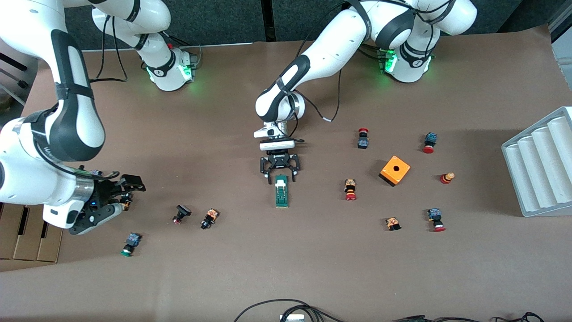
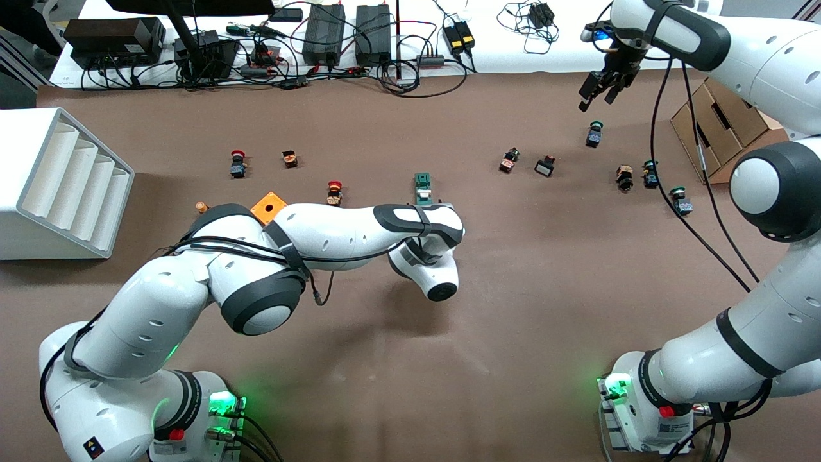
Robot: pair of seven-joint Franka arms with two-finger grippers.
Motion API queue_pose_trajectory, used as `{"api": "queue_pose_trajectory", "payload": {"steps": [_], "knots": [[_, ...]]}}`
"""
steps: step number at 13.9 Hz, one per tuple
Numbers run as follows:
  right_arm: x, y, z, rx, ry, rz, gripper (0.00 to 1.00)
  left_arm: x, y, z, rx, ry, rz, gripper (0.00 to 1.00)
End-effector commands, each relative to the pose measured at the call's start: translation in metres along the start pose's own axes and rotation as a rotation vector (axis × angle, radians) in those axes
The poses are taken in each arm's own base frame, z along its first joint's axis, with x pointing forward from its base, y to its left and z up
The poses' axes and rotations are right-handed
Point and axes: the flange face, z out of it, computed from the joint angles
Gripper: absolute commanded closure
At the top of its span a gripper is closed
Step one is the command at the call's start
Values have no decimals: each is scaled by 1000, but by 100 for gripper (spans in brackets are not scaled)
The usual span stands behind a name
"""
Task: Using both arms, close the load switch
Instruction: 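Grip the switch base with the left gripper while the right gripper approaches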
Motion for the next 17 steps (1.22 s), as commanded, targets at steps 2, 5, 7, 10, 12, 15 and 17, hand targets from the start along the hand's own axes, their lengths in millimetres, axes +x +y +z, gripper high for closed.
{"api": "queue_pose_trajectory", "payload": {"steps": [2, 5, 7, 10, 12, 15, 17], "knots": [[10, -17, 5, -23, -4, -41, 2, -2, 4, -10, -22, 29, -3, 9], [11, -27, 6, -17, -10, -49, 2, -8, 4, -13, -22, 30, 5, 14], [12, -34, 3, -16, -9, -66, 2, -5, 5, -14, -22, 33, 5, 17], [14, -61, 9, 9, -53, -105, 2, -15, -3, -16, -4, 49, 35, 19], [23, -85, 14, 12, -52, -144, 3, -17, -6, -18, -3, 49, 39, 20], [32, -112, 21, 6, -50, -200, 2, -15, -2, -22, -6, 46, 32, 27], [40, -138, 28, -7, -41, -273, 2, -16, -3, -23, -6, 44, 29, 29]]}}
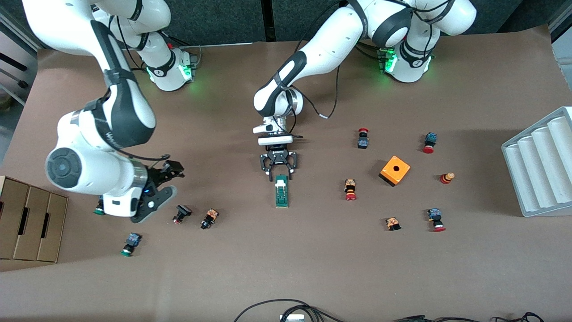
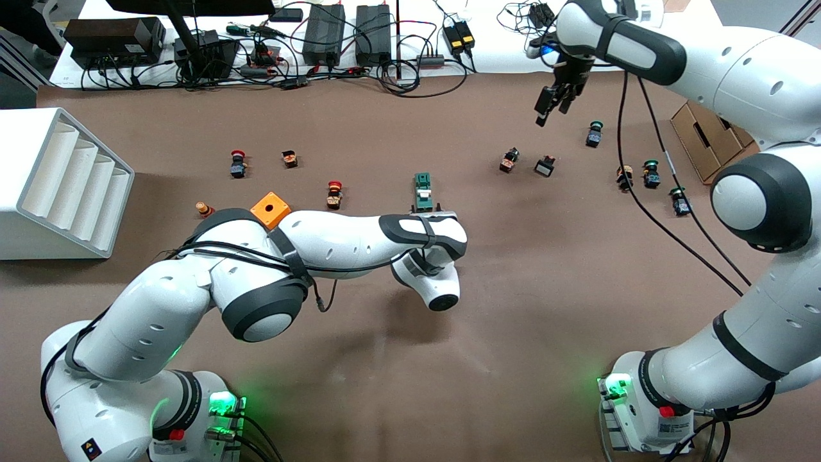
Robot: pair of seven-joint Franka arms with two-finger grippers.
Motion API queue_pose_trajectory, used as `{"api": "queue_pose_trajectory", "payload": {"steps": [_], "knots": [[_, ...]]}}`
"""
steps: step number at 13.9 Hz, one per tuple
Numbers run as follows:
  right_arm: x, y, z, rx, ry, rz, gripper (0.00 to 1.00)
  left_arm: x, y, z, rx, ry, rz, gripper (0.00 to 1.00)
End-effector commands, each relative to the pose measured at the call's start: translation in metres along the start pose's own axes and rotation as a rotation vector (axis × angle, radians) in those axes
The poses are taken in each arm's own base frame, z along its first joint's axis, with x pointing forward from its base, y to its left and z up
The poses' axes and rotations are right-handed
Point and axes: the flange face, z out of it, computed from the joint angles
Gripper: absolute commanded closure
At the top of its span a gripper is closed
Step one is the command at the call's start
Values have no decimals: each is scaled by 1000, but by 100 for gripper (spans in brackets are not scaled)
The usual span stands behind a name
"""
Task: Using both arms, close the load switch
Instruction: 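Grip the switch base with the left gripper while the right gripper approaches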
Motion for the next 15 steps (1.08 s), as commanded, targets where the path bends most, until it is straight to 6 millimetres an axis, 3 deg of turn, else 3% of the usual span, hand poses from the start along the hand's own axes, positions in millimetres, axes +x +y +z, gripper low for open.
{"api": "queue_pose_trajectory", "payload": {"steps": [1, 3, 6, 10, 15], "knots": [[19, -24, 8, -22, 23, -77, 2, -2, -4, -6, -1, 6, -9, 29], [35, -39, 25, -28, 35, -105, 2, -1, -5, -5, 2, 9, -6, 36], [59, -65, 53, -45, 50, -197, 2, 2, -4, -4, 0, 10, -12, 63], [75, -67, 91, -53, 50, -365, 2, 0, -5, -4, -1, 10, -7, 63], [91, -91, 110, -77, 79, -426, 2, -1, -5, -4, 0, 9, -4, 63]]}}
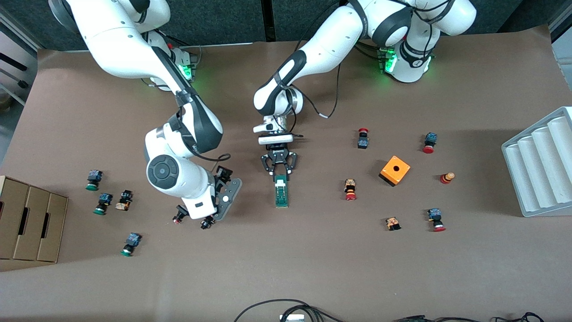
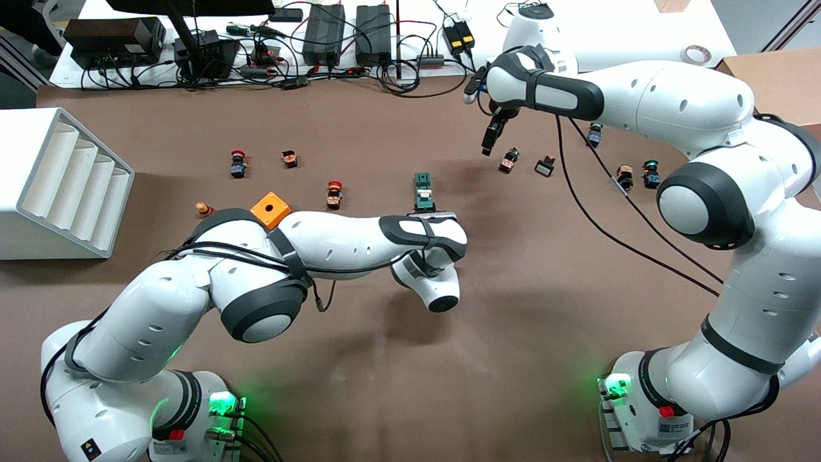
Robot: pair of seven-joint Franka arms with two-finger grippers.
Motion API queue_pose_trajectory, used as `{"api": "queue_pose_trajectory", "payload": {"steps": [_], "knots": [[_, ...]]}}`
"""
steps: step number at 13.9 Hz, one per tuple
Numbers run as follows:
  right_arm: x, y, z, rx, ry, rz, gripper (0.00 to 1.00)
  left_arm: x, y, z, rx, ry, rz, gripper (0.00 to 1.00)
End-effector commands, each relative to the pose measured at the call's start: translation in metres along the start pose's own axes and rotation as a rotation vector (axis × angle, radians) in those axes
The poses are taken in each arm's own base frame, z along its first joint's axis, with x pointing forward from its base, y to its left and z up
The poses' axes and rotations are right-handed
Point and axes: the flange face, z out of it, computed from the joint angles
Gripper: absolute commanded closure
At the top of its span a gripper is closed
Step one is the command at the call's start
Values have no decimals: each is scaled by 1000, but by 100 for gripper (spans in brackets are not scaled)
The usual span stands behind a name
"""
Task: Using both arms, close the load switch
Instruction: 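Grip the switch base with the left gripper while the right gripper approaches, then lower the right gripper onto the white lever of the switch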
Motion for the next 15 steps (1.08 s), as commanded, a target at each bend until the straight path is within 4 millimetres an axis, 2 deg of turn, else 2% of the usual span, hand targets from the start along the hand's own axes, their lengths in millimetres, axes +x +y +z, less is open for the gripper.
{"api": "queue_pose_trajectory", "payload": {"steps": [1, 6, 15], "knots": [[19, -14, 7, -27, 20, -47, 2, -1, -3, -3, -7, 2, -6, 63], [45, -38, 36, -57, 39, -105, 2, 1, -4, -2, -7, 3, -8, 63], [75, -74, 84, -87, 72, -165, 2, 1, -4, 0, -5, 3, -10, 63]]}}
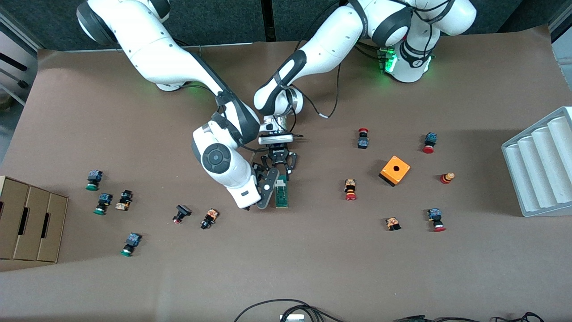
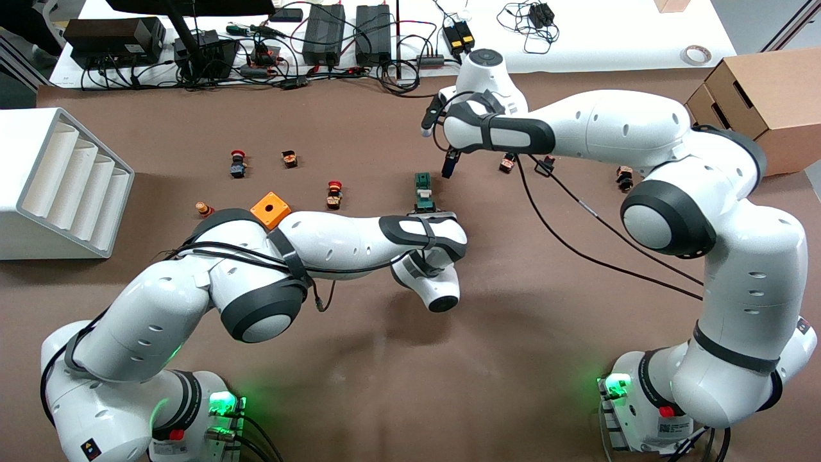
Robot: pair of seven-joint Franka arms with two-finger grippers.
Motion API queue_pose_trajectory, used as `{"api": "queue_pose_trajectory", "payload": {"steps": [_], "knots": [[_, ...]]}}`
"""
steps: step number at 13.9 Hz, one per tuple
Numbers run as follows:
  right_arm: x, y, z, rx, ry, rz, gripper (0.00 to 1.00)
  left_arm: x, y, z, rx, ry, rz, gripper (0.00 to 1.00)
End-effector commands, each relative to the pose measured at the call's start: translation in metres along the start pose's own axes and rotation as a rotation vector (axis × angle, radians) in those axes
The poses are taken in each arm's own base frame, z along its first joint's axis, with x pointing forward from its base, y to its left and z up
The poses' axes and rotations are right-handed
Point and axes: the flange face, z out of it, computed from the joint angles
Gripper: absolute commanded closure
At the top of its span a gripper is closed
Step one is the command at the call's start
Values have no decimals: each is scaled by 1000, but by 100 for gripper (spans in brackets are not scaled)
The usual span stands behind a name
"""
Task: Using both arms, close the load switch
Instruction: 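Lower the right gripper onto the white lever of the switch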
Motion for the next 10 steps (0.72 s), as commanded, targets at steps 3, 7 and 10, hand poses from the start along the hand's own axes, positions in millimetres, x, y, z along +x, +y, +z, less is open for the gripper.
{"api": "queue_pose_trajectory", "payload": {"steps": [3, 7, 10], "knots": [[17, -18, 18, -25, 4, -54, 2, 1, -4, -1, -5, 4, -15, 63], [21, -22, 37, -51, 5, -87, 2, 0, -4, -1, -7, 4, -19, 63], [21, -24, 39, -60, -3, -149, 2, 0, -4, -1, -7, 4, -19, 63]]}}
